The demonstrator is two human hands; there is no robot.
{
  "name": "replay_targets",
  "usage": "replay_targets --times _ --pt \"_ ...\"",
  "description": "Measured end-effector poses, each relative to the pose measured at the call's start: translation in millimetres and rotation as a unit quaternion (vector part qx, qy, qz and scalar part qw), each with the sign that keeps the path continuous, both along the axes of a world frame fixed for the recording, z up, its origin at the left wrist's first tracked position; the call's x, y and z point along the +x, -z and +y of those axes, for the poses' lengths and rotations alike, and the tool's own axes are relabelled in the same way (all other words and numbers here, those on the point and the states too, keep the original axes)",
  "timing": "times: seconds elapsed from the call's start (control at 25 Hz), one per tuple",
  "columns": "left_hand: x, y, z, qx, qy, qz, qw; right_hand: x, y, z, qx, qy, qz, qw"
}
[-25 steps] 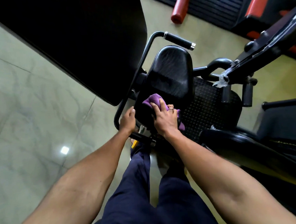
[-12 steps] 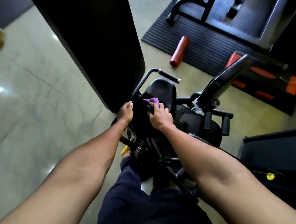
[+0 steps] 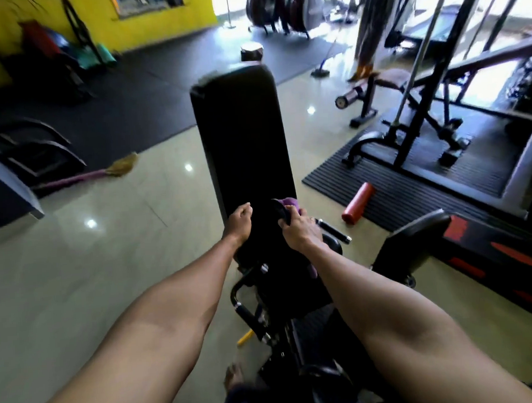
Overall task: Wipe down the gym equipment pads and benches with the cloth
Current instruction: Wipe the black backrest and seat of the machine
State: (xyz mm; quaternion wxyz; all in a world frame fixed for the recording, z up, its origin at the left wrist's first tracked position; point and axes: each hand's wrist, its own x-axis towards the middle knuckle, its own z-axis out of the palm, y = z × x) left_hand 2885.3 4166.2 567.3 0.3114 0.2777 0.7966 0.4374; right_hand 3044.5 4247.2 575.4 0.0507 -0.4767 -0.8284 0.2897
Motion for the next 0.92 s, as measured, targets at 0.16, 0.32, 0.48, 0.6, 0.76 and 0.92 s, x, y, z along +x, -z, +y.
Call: replay_targets --times 0.16,0.32,0.48,0.6,0.76,0.92 --pt "-26 -69 -6 0.044 -0.03 0.041 0.998 -26 -66 3 0.04 -0.016 0.064 0.997" --pt "-45 -129 -11 0.077 -0.037 0.082 0.993 -54 -114 -3 0.077 -0.038 0.111 0.99" --pt "-59 -159 -12 0.085 -0.035 0.119 0.989 -87 -136 -13 0.092 -0.042 0.136 0.986" --pt "-77 -169 -10 0.091 -0.022 0.135 0.986 -116 -143 -15 0.103 -0.04 0.162 0.981" --pt "-110 -182 7 0.105 0.005 0.189 0.976 -157 -143 -5 0.143 0.01 0.23 0.963" --pt "-152 -191 32 0.131 0.035 0.269 0.954 -202 -145 15 0.172 0.065 0.283 0.941"
